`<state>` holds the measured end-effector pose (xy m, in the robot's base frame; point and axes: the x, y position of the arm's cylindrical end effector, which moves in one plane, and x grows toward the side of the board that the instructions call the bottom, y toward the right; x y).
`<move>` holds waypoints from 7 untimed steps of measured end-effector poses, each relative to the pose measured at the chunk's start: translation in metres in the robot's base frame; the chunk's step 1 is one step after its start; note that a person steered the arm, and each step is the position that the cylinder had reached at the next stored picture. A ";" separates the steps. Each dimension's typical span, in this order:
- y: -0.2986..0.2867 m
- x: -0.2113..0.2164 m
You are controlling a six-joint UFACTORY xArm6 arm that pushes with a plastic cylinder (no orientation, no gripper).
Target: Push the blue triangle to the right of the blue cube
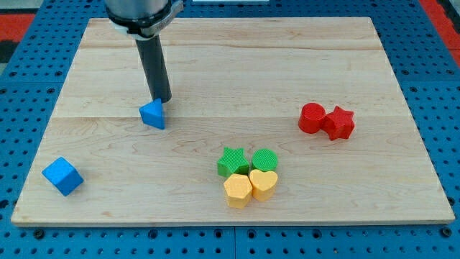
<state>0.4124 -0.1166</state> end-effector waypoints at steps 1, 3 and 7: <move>0.000 0.031; -0.010 0.057; -0.020 0.127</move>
